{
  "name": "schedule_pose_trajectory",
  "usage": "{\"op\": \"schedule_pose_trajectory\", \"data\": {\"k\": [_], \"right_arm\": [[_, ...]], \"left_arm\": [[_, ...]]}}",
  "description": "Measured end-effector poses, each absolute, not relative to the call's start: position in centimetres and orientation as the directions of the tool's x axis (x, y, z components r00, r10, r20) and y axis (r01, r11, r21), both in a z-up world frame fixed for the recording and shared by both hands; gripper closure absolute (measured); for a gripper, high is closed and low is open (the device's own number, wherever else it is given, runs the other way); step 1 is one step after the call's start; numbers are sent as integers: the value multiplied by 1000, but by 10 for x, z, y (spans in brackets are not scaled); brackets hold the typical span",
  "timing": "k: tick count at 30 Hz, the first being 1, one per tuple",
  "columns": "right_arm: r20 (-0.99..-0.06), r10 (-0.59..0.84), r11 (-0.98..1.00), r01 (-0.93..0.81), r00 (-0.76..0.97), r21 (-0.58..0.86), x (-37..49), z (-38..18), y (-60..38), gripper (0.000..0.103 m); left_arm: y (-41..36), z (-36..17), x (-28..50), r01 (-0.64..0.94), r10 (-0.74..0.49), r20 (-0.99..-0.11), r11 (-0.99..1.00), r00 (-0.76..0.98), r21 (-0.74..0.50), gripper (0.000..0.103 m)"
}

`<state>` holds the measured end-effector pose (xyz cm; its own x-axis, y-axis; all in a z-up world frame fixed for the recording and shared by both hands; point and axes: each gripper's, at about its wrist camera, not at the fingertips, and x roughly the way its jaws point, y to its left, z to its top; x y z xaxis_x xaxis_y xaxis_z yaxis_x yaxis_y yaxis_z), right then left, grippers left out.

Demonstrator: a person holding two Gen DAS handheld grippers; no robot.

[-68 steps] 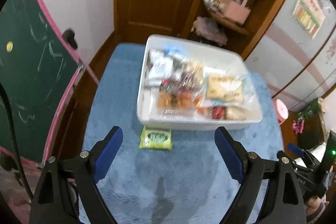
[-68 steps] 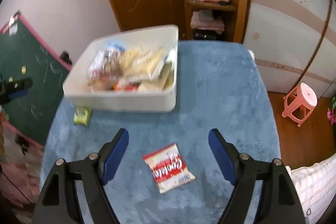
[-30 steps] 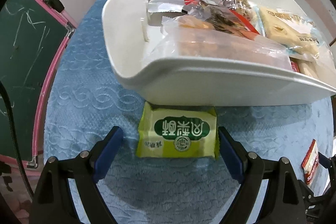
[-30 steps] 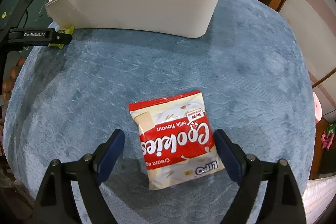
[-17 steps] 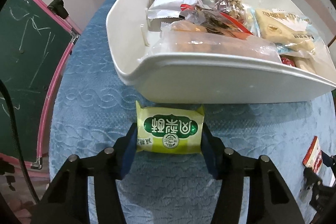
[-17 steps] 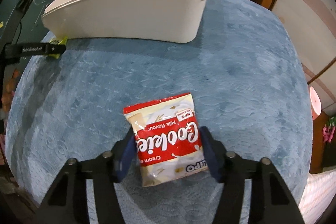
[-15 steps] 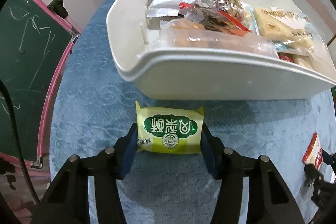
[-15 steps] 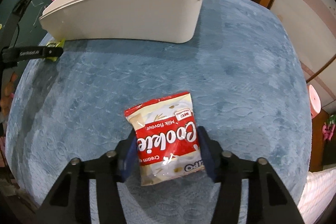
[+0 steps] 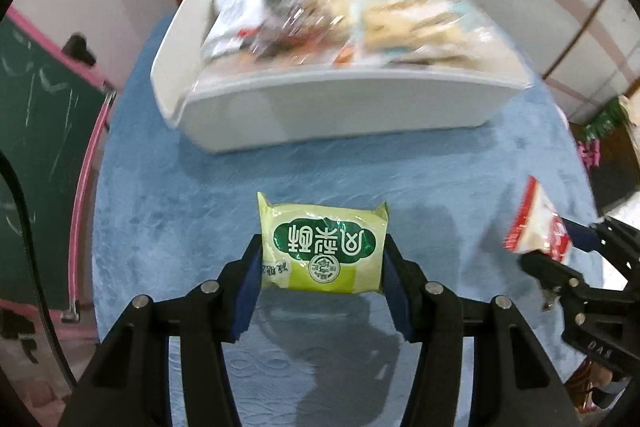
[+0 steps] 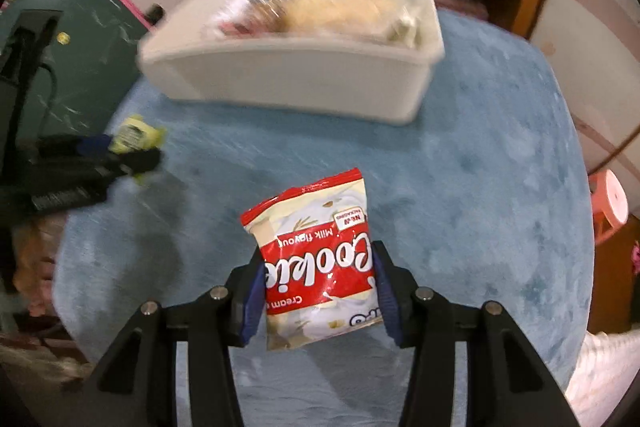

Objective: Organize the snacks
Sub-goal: 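Carry both packets over the white tray and release them inside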

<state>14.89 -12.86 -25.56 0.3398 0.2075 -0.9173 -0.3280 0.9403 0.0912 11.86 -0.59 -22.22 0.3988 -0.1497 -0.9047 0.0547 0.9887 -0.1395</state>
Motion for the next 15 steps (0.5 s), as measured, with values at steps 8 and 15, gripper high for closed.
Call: {"op": "schedule_pose_trajectory", "data": {"k": [8,15], "right_arm": [[-816,274,933,-346,509,98,173,-166,-112,54],[-718,290,940,-329,633,90,204,-97,-104,54]], "left_arm": [[-13,-140,136,65,-124,-840,992,528,-106,50],[-8,-60,168,35,-61,-762,998,644,-51,49]]}}
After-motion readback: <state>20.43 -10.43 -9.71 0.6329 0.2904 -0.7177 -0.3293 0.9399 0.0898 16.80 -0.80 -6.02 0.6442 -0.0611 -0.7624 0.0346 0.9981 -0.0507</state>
